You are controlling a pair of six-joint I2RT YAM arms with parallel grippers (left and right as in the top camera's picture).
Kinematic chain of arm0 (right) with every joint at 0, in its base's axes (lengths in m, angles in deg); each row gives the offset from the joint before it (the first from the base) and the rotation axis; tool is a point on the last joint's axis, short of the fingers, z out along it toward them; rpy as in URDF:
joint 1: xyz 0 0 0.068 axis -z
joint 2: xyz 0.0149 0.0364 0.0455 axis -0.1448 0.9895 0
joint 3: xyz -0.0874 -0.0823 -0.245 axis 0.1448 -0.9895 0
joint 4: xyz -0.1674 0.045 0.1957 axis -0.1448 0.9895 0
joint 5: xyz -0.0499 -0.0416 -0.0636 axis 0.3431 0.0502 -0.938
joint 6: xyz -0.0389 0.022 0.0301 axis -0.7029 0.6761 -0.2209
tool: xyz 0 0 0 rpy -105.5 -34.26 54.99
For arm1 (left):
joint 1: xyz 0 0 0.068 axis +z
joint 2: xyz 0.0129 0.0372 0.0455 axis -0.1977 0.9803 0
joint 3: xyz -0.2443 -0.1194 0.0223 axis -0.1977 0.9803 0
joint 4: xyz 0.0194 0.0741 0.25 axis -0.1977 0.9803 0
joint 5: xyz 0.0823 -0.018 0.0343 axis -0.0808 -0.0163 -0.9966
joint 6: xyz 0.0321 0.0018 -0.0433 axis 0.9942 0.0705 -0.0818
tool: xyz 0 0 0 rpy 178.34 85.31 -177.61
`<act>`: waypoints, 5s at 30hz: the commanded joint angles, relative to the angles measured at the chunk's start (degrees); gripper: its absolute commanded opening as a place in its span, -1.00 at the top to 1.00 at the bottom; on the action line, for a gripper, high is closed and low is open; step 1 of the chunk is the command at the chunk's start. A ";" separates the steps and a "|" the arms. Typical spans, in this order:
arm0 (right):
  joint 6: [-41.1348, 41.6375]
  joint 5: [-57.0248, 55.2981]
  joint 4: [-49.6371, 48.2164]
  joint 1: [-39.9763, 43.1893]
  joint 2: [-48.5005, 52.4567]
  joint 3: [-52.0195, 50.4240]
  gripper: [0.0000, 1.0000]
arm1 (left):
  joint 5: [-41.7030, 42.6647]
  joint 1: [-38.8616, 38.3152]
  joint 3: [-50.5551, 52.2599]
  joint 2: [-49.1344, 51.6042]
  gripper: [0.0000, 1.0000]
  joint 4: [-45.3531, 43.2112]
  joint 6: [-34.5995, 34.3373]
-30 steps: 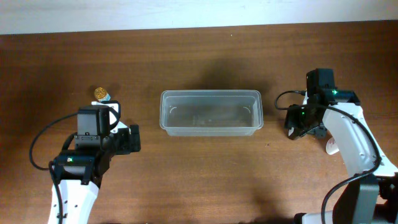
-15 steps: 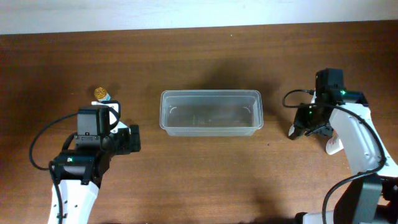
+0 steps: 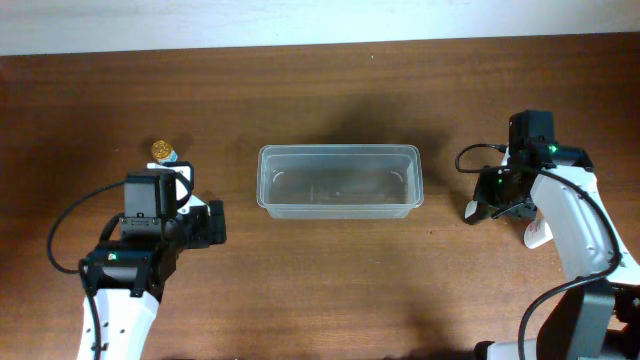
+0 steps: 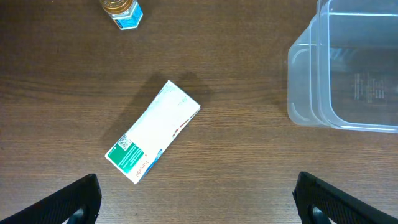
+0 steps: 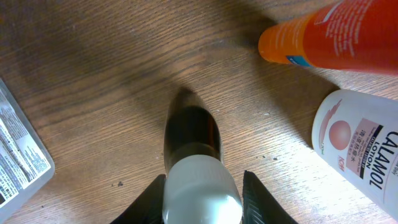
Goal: Pack container
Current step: 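Raise both arms and grasp the black-capped bottle with the right gripper, then carry the black-capped bottle into the container's right end and release, then move the right gripper to the orange tube and grasp it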
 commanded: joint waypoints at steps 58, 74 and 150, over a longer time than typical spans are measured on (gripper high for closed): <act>-2.10 2.56 11.78 -24.90 23.19 31.67 0.01 | 0.61 0.35 -1.22 0.26 -0.99 0.00 -0.57; -0.35 -10.40 19.19 -15.76 0.00 38.75 -0.48 | 0.63 0.35 -1.22 0.26 -0.99 0.02 -0.57; -7.76 1.90 29.75 3.26 10.56 39.78 0.56 | 0.61 0.35 -1.22 0.26 -0.99 0.02 -0.57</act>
